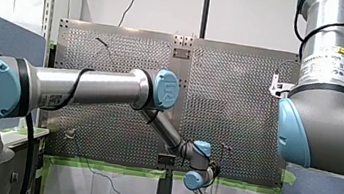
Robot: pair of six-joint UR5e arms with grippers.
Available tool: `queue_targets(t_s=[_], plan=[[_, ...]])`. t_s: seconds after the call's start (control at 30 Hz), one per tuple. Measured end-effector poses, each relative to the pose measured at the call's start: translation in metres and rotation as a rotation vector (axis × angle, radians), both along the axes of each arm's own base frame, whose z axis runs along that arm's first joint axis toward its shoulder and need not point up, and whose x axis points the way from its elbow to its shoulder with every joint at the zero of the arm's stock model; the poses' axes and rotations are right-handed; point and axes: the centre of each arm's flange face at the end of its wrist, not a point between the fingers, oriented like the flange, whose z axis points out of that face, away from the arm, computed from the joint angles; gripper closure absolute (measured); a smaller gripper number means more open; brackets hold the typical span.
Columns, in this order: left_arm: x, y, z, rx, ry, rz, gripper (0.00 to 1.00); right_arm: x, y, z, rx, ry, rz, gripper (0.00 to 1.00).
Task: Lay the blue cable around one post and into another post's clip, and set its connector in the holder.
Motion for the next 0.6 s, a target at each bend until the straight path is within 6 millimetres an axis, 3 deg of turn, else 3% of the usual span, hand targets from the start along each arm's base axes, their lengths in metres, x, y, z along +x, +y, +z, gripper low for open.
queue_targets(t_s=[0.2,0.33,0.6], plan=[[0.007,0.012,-0.004,0.068,0.006,0.036,0.56,0.0,0.0,0.0,0.0,0.0,0.0,0.2],[0.012,0.02,-0.006,0.12,0.008,0.057,0.7,-0.001,0.0,0.0,0.0,0.0,-0.001,0.2],[0.018,0.028,-0.007,0.161,-0.001,0.083,0.7,-0.002,-0.001,0.0,-0.003,0.0,-0.001,0.2]])
